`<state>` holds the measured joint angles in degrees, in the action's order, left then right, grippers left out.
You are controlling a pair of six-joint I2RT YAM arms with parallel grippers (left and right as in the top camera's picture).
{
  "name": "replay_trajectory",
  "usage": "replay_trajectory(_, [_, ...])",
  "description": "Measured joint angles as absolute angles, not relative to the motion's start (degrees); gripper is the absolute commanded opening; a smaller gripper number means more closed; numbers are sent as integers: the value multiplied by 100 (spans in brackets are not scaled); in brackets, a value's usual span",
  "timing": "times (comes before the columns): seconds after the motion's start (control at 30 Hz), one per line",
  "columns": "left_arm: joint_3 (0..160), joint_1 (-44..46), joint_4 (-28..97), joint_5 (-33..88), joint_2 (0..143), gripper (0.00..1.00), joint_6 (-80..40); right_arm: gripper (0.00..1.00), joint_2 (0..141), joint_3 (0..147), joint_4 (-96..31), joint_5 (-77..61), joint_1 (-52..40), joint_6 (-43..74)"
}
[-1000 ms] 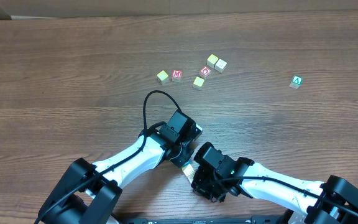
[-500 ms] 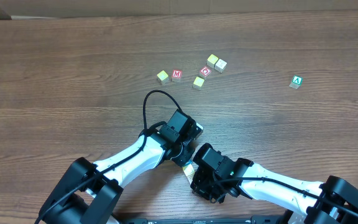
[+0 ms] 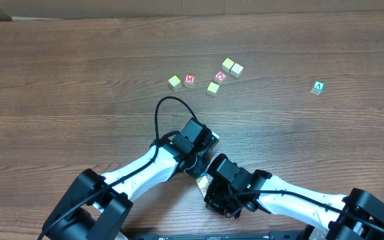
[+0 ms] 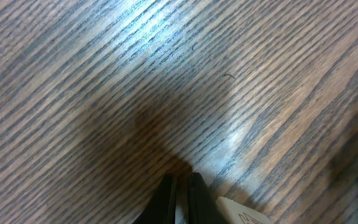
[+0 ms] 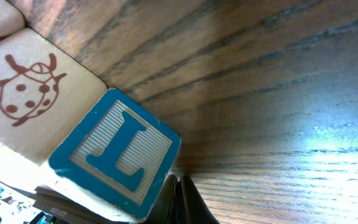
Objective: Flip 3 blocks
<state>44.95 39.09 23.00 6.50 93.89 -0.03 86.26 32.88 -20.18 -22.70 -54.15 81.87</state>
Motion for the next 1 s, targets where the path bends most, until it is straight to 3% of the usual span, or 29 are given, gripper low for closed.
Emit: replay_trajectory(1.0, [4493,3968,2145,657,9395,4,-156,4,8632,3288,-2012,-2322,-5417,8307])
